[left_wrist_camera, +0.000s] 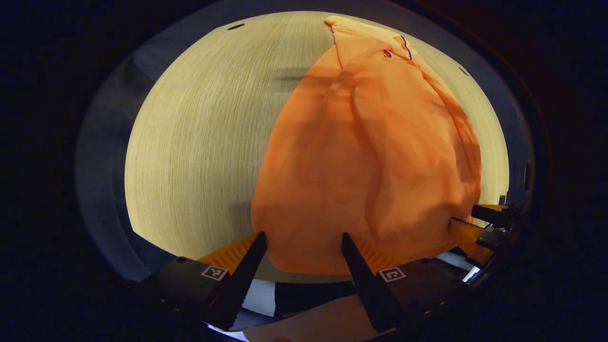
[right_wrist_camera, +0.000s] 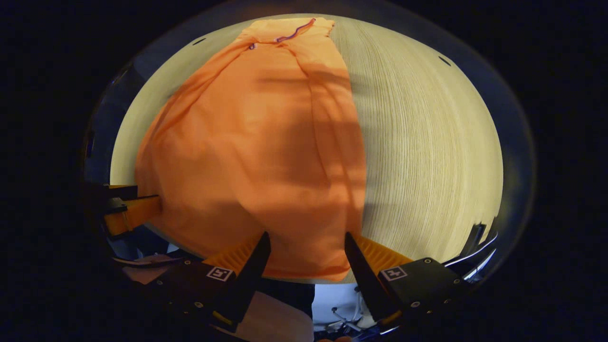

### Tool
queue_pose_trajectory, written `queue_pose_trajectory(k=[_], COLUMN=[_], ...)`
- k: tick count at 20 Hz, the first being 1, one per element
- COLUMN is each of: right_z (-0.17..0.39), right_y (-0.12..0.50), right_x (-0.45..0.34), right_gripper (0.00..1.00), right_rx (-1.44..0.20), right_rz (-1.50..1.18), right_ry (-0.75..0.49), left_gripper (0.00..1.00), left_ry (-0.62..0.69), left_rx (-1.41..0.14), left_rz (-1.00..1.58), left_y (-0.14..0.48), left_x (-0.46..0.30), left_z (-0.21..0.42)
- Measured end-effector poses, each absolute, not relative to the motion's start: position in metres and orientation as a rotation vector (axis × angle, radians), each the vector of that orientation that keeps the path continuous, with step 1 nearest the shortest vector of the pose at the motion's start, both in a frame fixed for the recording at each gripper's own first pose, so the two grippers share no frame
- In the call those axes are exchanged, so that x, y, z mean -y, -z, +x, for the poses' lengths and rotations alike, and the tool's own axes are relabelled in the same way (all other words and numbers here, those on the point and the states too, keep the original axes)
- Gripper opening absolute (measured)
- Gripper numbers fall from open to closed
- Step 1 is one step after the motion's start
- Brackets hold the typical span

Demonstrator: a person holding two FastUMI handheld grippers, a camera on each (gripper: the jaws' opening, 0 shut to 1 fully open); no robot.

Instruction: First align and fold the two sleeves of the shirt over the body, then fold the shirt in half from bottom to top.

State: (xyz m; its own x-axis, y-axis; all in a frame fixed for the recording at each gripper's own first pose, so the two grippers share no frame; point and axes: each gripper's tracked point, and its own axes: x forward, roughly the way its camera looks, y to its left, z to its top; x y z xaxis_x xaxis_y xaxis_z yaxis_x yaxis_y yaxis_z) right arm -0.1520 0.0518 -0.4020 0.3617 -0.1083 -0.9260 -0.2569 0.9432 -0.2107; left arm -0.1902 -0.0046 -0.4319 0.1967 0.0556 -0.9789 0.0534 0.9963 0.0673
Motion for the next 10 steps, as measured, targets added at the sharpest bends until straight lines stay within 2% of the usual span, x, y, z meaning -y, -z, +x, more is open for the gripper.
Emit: queue_pose_trajectory(k=[6,7,8,9,10], right_z=[-0.151,-0.149,-0.148,-0.148,-0.147], right_y=[0.403,0.402,0.402,0.401,0.403], right_x=[-0.051,-0.051,-0.051,-0.051,-0.052], right_gripper=[0.97,0.92,0.84,0.64,0.55], right_rx=[-1.213,-1.202,-1.189,-1.181,-1.176], right_rz=[-0.34,-0.333,-0.324,-0.325,-0.333], right_ry=[-0.09,-0.086,-0.082,-0.085,-0.094], left_gripper=[0.98,0.97,0.9,0.87,0.73], left_ry=[-0.005,0.0,0.014,0.031,0.047], left_rx=[-1.371,-1.368,-1.361,-1.354,-1.346], left_rz=[0.089,0.091,0.103,0.116,0.126], left_y=[0.432,0.43,0.43,0.43,0.43], left_x=[0.007,0.009,0.01,0.014,0.017], left_z=[-0.189,-0.189,-0.188,-0.187,-0.185])
